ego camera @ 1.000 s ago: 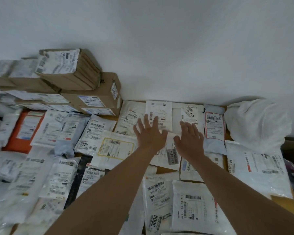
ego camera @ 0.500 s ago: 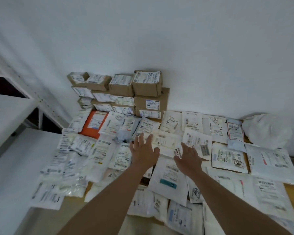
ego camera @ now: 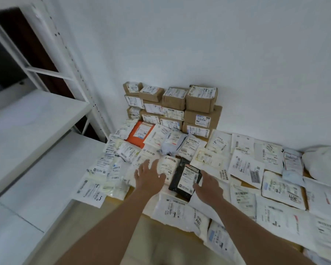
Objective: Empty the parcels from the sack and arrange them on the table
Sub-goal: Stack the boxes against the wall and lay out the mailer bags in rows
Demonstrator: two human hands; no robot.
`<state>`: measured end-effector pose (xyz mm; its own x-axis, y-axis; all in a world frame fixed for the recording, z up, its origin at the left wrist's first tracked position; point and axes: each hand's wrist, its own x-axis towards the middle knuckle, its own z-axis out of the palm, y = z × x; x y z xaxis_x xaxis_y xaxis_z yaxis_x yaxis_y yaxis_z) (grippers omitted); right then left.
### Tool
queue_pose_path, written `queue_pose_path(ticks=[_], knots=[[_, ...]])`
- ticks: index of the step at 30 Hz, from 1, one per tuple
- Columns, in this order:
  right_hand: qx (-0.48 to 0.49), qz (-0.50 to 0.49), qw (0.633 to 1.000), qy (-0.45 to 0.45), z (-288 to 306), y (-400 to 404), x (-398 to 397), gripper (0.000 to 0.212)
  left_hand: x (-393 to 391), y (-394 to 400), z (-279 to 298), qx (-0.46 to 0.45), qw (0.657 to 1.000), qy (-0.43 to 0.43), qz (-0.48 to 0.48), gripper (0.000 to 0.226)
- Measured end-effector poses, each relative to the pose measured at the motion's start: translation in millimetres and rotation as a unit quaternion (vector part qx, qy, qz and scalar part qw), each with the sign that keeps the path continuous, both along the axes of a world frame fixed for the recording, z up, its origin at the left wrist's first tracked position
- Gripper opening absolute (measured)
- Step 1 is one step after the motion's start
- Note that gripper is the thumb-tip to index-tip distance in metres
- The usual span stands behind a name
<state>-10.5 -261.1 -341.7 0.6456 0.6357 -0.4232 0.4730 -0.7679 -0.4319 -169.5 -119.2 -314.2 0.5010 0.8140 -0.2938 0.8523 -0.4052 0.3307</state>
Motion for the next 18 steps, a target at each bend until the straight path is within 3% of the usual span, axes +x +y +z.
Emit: queue_pose_path(ticks=[4, 12, 18], knots=[[-0.016, 0.017, 0.999, 0.044, -14.2, -1.6, -38.8, 0.068, -34.8, 4.0, -10.5, -0.014, 0.999, 0.028, 0.013, 0.065], [-0.022, 0.033, 0.999, -0.01, -15.0, 65.9, -65.4, 0.067, -91.8, 71.3, -24.4, -0.032, 0.999, 0.017, 0.035, 0.065], [-0.03, 0.055, 0.998, 0.011, -34.9, 143.7, -142.7, 0.067, -141.9, 142.3, -45.7, -0.048, 0.998, 0.02, -0.029, 0.063]])
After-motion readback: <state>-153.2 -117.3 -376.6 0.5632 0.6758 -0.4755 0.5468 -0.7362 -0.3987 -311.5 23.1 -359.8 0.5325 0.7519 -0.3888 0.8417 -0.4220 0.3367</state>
